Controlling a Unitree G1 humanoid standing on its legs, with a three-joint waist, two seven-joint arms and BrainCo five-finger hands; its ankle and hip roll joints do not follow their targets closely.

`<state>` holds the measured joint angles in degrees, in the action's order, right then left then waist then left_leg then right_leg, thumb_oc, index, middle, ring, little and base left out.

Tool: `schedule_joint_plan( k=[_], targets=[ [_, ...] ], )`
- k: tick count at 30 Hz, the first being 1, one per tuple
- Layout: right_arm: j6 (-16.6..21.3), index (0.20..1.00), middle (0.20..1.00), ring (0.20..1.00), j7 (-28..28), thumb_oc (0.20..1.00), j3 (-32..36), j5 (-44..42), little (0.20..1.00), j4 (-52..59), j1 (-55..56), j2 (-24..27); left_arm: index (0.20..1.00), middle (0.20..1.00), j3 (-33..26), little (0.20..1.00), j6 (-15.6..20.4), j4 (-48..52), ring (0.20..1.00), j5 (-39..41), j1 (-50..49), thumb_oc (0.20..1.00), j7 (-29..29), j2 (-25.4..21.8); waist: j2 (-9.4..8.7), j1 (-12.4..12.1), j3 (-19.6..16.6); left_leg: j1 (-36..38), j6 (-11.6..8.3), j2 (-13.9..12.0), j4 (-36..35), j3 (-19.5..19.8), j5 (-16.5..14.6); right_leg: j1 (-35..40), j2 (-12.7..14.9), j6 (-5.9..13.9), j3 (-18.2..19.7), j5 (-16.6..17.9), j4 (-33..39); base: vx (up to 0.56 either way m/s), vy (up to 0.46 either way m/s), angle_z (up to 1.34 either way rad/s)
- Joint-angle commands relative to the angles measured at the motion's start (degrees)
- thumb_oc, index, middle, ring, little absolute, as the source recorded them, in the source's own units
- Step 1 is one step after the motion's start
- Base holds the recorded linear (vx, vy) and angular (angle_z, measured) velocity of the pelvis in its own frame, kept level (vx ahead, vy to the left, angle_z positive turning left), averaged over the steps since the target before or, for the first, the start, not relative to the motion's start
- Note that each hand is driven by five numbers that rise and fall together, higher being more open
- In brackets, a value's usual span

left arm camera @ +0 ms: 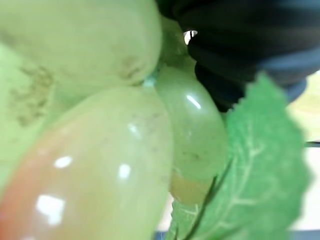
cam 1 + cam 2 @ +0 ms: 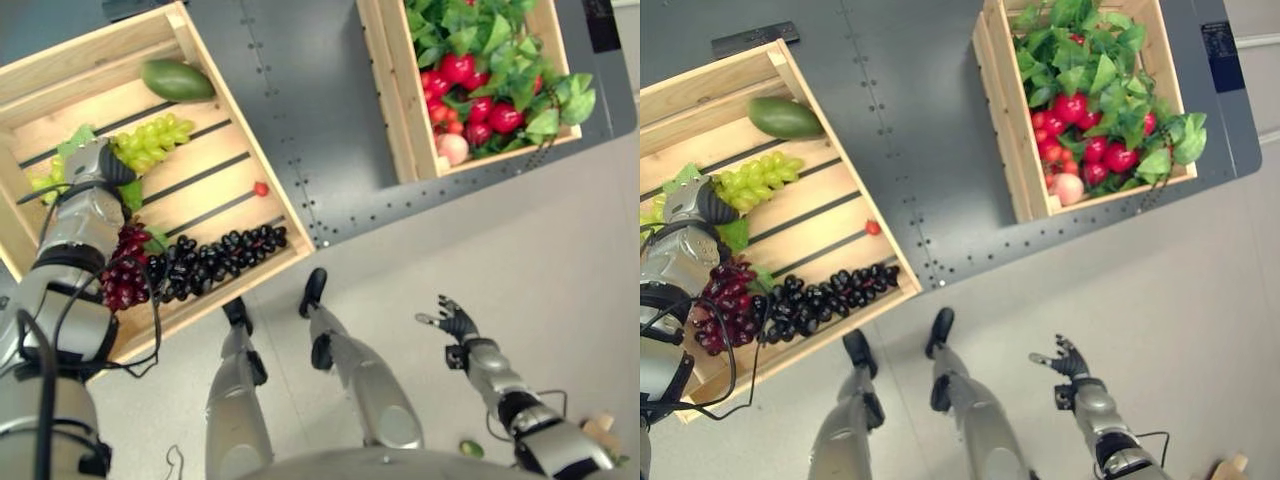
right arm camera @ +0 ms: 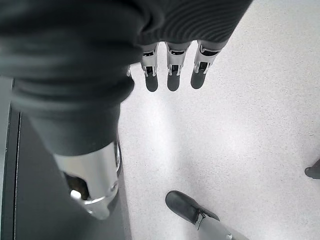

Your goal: Pick up the fruits from the basket on one side to the basket on the other side

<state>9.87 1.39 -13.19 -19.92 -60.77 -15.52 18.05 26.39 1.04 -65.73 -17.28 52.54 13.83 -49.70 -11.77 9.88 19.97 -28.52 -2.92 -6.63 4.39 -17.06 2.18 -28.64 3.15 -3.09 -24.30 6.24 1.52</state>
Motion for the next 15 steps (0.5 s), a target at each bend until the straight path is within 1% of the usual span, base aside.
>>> schedule_joint_plan(
  k=[1, 8, 9, 10, 11, 14, 15],
  targets=[
    [1.21, 1.000, 1.000, 1.000, 0.53, 1.000, 0.42, -1.20, 1.000, 0.81, 2.54, 2.21, 0.200, 0.200, -0.86, 0.200, 0.69, -1.29, 0.200, -0.85, -5.85, 0.200, -2.93, 3.33, -1.15, -1.64, -0.11, 1.48, -4.33, -4.55, -2.32, 1.86, 3.57, -0.88, -0.05, 8.29, -2.20, -1.25, -1.48, 0.00, 0.000, 0.00],
    [1.17, 1.000, 1.000, 1.000, 0.34, 1.000, 0.91, -0.62, 1.000, 0.50, 3.43, 2.05, 0.200, 0.200, -4.81, 0.200, 1.85, 3.01, 0.200, 2.39, -9.54, 0.200, -2.17, 3.92, -0.33, -2.65, -0.85, 2.36, -4.24, -4.00, -2.33, 1.81, 3.36, 0.15, 0.06, 8.13, -2.08, -1.41, -1.14, 0.00, 0.000, 0.00],
    [1.26, 1.000, 1.000, 1.000, 0.38, 1.000, 1.28, -0.53, 1.000, 0.60, 3.70, 1.81, 0.200, 0.200, -6.41, 0.200, 2.51, 5.64, 0.200, 3.64, -11.20, 0.200, -1.82, 4.26, 0.02, -3.28, -0.81, 2.65, -4.22, -3.82, -2.54, 1.86, 3.43, 0.53, 0.19, 8.09, -2.20, -1.44, -0.99, -0.01, 0.005, -0.03],
    [1.26, 1.000, 1.000, 1.000, 0.38, 1.000, 1.22, -0.52, 1.000, 0.61, 3.73, 1.85, 0.200, 0.200, -6.55, 0.200, 2.45, 5.81, 0.200, 3.63, -11.41, 0.200, -1.84, 4.24, 0.05, -3.23, -0.82, 2.71, -4.22, -3.82, -2.58, 1.86, 3.44, 0.59, 0.18, 8.10, -2.20, -1.44, -0.97, 0.00, 0.000, 0.00],
    [1.34, 1.000, 1.000, 1.000, 0.43, 1.000, 1.99, -0.53, 1.000, 0.34, 4.23, 1.78, 0.200, 0.200, -8.94, 0.200, 3.17, 10.43, 0.200, 5.54, -14.18, 0.200, -1.40, 4.47, 0.60, -3.91, -0.81, 3.20, -4.12, -3.40, -2.75, 1.97, 3.37, 1.19, 0.37, 8.11, -2.36, -1.55, -0.86, 0.00, 0.000, 0.00],
    [1.45, 1.000, 1.000, 1.000, 0.34, 1.000, 3.36, -0.47, 1.000, 0.22, 5.16, 1.69, 0.200, 0.200, -13.09, 0.200, 4.62, 16.83, 0.200, 8.36, -19.26, 0.200, -1.11, 5.20, 1.45, -5.24, -0.97, 3.91, -4.03, -2.90, -2.89, 2.14, 3.20, 2.19, 0.68, 8.02, -2.55, -1.85, -0.79, -0.01, 0.007, 0.02],
    [1.50, 1.000, 1.000, 1.000, 0.24, 1.000, 3.73, -0.54, 1.000, 0.06, 5.71, 1.76, 0.200, 0.200, -14.85, 0.200, 4.90, 20.32, 0.200, 8.87, -21.77, 0.200, -1.00, 5.24, 1.78, -5.51, -1.07, 4.14, -3.98, -2.71, -2.88, 2.31, 3.12, 2.61, 0.80, 7.99, -2.53, -1.94, -0.72, -0.02, 0.017, 0.09]
  ],
)
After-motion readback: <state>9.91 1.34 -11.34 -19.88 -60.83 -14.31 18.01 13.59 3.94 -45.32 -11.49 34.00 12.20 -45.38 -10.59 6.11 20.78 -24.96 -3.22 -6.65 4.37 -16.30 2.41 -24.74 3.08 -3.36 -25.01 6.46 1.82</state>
